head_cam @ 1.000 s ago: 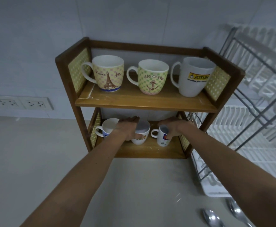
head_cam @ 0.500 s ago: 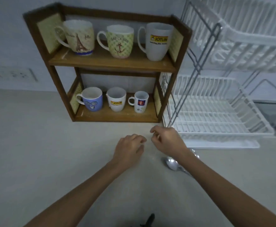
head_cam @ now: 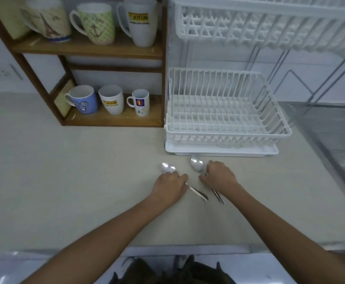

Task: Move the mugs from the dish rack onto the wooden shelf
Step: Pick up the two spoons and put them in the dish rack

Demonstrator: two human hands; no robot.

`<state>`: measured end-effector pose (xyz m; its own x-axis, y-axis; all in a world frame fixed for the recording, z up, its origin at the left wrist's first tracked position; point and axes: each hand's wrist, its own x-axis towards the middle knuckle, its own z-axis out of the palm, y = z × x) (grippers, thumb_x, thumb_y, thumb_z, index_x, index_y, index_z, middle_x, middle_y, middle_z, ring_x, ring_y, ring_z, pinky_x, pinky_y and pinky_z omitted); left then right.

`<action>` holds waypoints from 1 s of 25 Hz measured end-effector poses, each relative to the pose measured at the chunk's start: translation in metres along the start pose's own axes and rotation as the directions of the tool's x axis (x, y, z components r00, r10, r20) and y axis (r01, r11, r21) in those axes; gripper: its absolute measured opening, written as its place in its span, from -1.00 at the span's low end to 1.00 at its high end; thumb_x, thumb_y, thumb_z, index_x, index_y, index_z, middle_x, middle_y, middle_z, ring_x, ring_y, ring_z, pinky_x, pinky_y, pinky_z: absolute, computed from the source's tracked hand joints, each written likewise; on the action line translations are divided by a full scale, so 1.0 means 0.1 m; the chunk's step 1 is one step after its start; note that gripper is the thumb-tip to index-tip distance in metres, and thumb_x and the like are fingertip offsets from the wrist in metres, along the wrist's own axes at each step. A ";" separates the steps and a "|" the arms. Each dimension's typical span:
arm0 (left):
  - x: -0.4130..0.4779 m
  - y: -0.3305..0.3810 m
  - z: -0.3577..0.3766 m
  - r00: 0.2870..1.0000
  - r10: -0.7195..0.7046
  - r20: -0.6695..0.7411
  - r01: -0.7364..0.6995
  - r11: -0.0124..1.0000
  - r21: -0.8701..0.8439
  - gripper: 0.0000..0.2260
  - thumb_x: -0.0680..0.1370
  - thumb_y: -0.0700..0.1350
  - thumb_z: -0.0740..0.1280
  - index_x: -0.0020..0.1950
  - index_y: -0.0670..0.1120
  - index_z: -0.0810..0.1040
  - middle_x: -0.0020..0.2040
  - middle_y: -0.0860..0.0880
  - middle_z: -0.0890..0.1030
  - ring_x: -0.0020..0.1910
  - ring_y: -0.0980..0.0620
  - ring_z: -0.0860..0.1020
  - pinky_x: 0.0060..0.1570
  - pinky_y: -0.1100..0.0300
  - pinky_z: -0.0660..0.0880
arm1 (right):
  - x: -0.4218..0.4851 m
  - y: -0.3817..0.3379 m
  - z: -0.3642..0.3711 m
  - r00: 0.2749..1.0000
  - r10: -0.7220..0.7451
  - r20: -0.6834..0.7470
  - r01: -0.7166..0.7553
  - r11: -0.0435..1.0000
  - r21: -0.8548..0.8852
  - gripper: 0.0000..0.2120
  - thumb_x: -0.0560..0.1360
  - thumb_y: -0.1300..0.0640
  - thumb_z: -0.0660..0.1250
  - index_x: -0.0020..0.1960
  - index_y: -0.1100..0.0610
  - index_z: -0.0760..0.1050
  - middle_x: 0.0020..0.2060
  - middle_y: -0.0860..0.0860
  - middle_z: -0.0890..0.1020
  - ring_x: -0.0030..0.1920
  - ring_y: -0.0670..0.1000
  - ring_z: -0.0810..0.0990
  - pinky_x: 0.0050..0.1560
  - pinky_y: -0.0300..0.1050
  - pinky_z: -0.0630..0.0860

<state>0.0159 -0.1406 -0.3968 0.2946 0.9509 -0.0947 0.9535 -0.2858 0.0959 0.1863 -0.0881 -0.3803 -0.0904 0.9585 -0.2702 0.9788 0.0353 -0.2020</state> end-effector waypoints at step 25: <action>0.91 -0.10 -1.78 0.910 -0.209 0.357 0.380 0.078 -0.922 -0.90 0.57 -0.14 0.32 -0.09 -0.11 0.61 -0.27 0.04 0.60 -0.30 0.19 0.52 -0.36 0.42 0.53 | 1.00 0.36 -1.70 0.976 -0.106 -0.189 0.215 0.575 0.789 -0.86 0.39 0.25 0.48 -0.32 0.15 0.58 -0.42 0.05 0.57 -0.41 -0.08 0.52 -0.41 -0.33 0.55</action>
<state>0.0221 -0.0301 -0.2301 0.0921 0.8830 -0.4602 0.1275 0.4479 0.8849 0.2442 0.0570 -0.2548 -0.1569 0.9855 -0.0643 0.3986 0.0036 -0.9171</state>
